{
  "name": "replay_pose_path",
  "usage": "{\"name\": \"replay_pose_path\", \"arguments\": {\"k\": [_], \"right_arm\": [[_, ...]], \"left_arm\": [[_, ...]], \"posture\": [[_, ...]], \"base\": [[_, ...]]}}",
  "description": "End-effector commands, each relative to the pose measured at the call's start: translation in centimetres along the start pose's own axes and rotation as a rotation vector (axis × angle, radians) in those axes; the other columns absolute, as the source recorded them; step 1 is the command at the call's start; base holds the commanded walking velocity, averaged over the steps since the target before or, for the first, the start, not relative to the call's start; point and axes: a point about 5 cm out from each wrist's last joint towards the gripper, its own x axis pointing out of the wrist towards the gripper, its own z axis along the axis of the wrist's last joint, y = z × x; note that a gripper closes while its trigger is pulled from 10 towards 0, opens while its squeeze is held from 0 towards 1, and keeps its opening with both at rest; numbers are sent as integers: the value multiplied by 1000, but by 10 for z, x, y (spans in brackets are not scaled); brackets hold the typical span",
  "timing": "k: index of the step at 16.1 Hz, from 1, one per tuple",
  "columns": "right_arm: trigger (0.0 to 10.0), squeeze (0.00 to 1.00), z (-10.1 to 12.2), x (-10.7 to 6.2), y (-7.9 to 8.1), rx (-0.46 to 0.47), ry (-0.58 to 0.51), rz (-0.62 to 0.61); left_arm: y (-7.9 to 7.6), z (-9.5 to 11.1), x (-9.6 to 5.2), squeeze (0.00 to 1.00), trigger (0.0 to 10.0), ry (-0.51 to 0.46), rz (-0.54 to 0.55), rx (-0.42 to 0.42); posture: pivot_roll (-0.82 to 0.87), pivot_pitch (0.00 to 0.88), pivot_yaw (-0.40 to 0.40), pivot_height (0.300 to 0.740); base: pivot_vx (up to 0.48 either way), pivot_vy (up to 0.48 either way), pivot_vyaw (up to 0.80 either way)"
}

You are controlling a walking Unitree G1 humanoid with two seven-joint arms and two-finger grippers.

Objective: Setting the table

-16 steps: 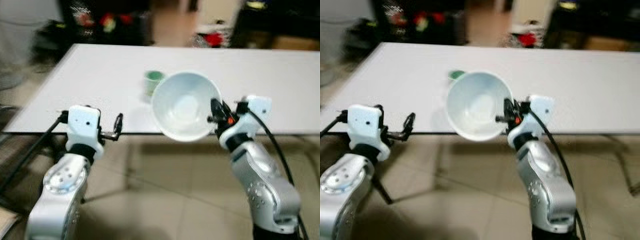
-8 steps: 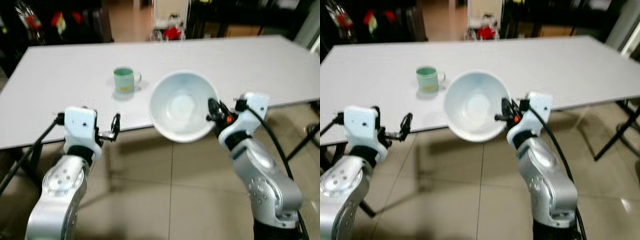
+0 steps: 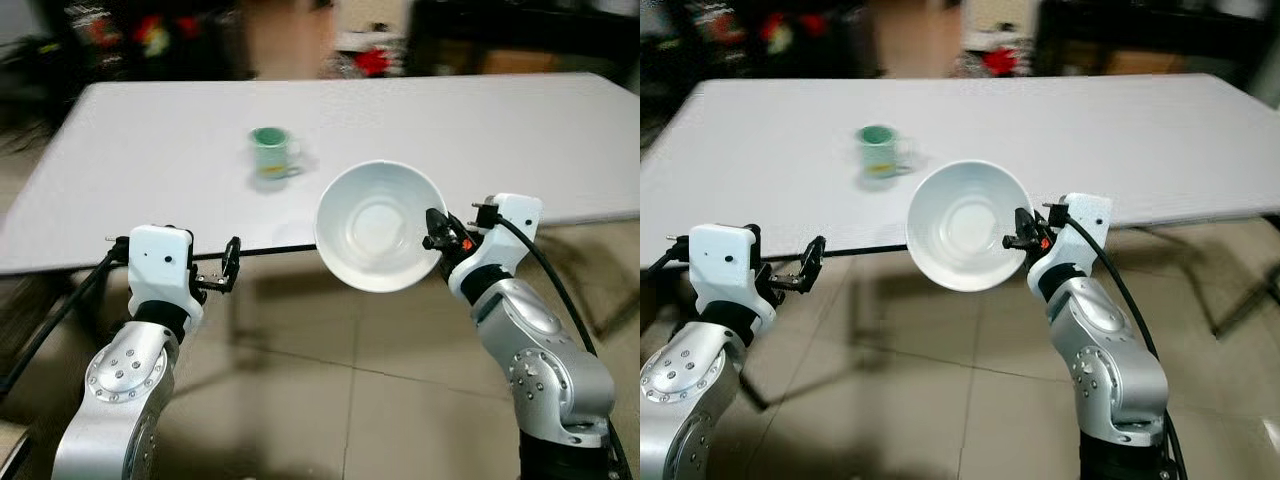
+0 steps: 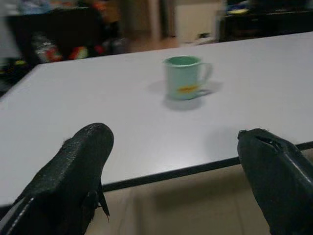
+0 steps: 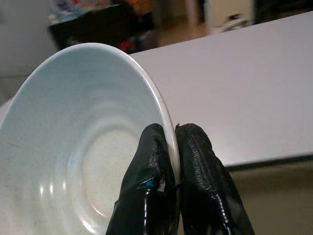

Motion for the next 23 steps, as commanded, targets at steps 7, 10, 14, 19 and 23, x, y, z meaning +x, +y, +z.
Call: {"name": "replay_pose_path", "arguments": {"k": [7, 10, 14, 19, 23], "right_arm": [[10000, 0, 5, 3, 2, -30, 4, 33], [10000, 0, 3, 4, 5, 4, 6, 47], [10000, 0, 0, 5, 8, 3, 24, 78], [10000, 0, -3, 5, 12, 14, 43, 102], [10000, 0, -3, 8, 19, -9, 49, 147]], "left_arm": [[-2, 4, -3, 0, 10000, -25, -11, -2], [-1, 4, -5, 0, 10000, -26, -9, 3], [0, 5, -6, 0, 10000, -27, -8, 10], [2, 4, -8, 0, 10000, -22, -8, 15], [3, 5, -9, 0, 10000, -23, -10, 25]], "posture": [[-51, 0, -25, 740], [-46, 0, -28, 740], [-39, 0, -33, 740], [-32, 0, -31, 740], [-17, 0, -37, 740]], "base": [[335, 0, 114], [347, 0, 533], [350, 0, 0], [350, 0, 0], [349, 0, 400]]}}
